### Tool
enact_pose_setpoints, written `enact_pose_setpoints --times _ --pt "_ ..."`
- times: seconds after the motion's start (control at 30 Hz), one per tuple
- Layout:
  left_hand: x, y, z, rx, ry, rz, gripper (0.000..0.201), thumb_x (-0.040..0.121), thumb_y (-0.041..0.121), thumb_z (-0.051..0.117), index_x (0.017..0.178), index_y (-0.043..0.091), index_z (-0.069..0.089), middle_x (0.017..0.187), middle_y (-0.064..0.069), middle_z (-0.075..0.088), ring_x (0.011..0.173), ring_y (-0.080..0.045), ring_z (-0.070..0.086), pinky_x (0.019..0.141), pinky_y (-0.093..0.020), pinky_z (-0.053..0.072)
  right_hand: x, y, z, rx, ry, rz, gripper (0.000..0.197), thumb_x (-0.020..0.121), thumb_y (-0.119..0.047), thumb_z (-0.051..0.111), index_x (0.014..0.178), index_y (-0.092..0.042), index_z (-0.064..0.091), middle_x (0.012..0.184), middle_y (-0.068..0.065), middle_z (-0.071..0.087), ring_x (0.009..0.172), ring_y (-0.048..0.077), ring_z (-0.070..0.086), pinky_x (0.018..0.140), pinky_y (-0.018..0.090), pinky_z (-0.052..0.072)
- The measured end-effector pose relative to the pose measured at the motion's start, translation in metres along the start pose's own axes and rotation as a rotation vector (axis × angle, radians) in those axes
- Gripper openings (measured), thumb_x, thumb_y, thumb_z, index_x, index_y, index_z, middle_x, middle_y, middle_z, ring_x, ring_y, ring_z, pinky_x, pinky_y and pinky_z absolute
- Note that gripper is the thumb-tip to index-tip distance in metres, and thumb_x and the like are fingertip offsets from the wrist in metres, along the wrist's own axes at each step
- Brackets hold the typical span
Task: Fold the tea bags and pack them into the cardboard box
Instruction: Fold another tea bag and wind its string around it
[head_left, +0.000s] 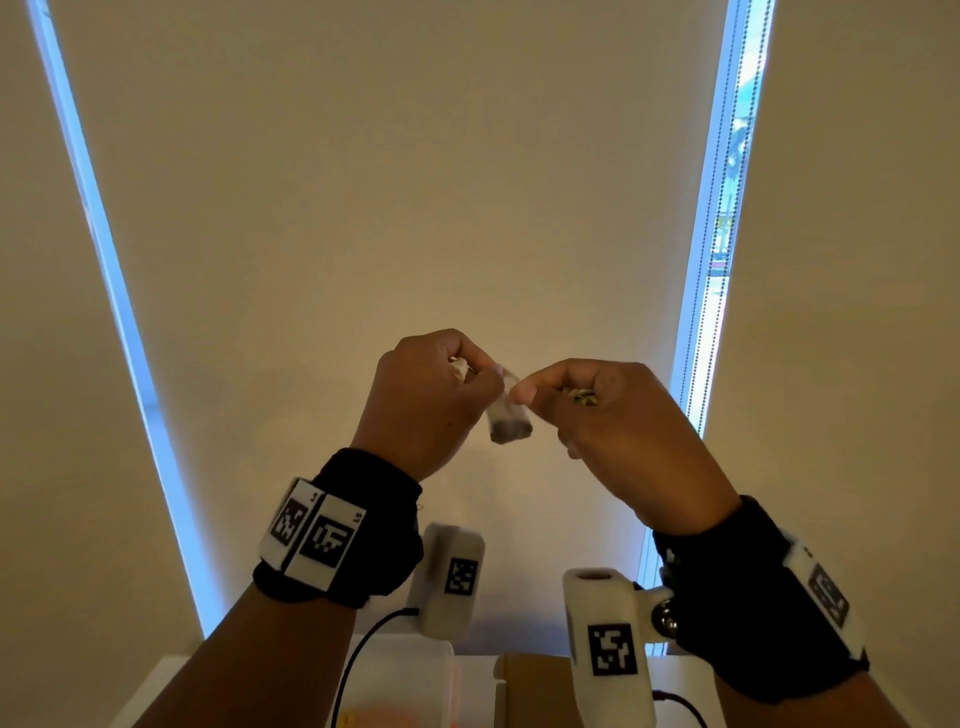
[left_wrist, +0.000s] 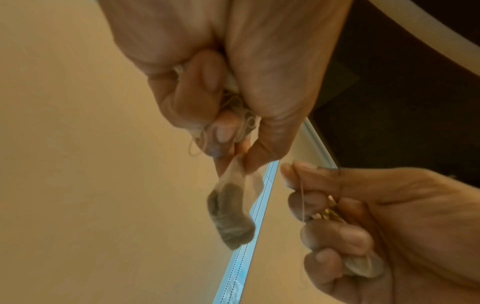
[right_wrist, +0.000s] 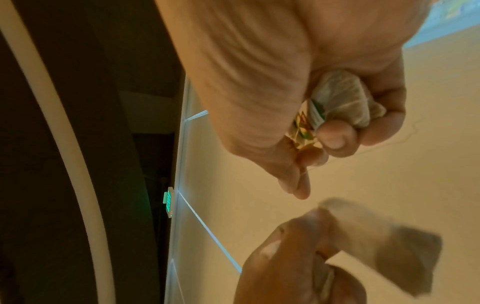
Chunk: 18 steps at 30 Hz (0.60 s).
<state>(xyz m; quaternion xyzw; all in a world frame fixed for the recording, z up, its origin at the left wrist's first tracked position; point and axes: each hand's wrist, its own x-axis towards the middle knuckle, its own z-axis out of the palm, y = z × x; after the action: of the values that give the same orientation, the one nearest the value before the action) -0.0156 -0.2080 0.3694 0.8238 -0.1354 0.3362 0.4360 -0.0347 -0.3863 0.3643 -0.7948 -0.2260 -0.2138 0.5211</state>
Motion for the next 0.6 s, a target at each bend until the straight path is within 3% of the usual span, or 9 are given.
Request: enact_pose_setpoints --times 0.07,0.17,0.3,0.47,0.6 --pt "0.003 0.000 0.000 -0.063 0.032 -0.047 0.012 0.086 0.027 0.070 0.075 0.022 0.071 0.055 0.008 0.064 0.052 -0.021 0.061 0.050 -0.032 0.043 -0.006 0.003 0.004 0.012 -0.040 0.011 0.016 0.093 -0.031 0.069 0.081 -0.033 0.079 0.059 -0.025 0.063 0.060 -0.007 0.057 0.072 0.023 0.042" --pt "0.007 0.002 -0.002 -0.106 0.055 -0.076 0.011 0.090 0.024 0.066 0.081 0.018 0.071 0.053 0.015 0.062 0.044 -0.012 0.055 0.048 -0.025 0.040 -0.013 0.011 0.008 0.022 -0.099 0.049 0.013 0.091 -0.035 0.071 0.082 -0.037 0.079 0.065 -0.025 0.066 0.061 -0.006 0.057 0.072 0.026 0.044" --pt "0.008 0.006 -0.004 -0.228 0.056 -0.113 0.011 0.094 0.020 0.064 0.087 0.013 0.070 0.062 0.002 0.067 0.042 -0.012 0.052 0.040 -0.021 0.037 -0.015 0.020 0.010 0.041 -0.146 0.080 0.011 0.090 -0.035 0.070 0.087 -0.036 0.080 0.080 -0.018 0.074 0.063 -0.005 0.059 0.071 0.024 0.045" --pt "0.006 0.014 -0.005 -0.425 -0.043 -0.223 0.012 0.098 0.020 0.062 0.093 0.012 0.070 0.063 0.000 0.062 0.046 -0.016 0.042 0.040 -0.022 0.028 -0.010 0.024 0.006 0.103 -0.226 0.150 0.012 0.091 -0.038 0.069 0.090 -0.038 0.080 0.087 -0.007 0.076 0.063 0.010 0.053 0.066 0.026 0.051" --pt "0.003 0.019 -0.007 -0.458 -0.149 -0.229 0.014 0.099 0.023 0.061 0.092 0.016 0.070 0.074 -0.010 0.060 0.049 -0.017 0.039 0.042 -0.021 0.025 -0.005 0.026 -0.004 0.127 -0.258 0.187 0.012 0.091 -0.037 0.069 0.091 -0.035 0.081 0.087 -0.002 0.075 0.064 0.012 0.050 0.068 0.027 0.050"
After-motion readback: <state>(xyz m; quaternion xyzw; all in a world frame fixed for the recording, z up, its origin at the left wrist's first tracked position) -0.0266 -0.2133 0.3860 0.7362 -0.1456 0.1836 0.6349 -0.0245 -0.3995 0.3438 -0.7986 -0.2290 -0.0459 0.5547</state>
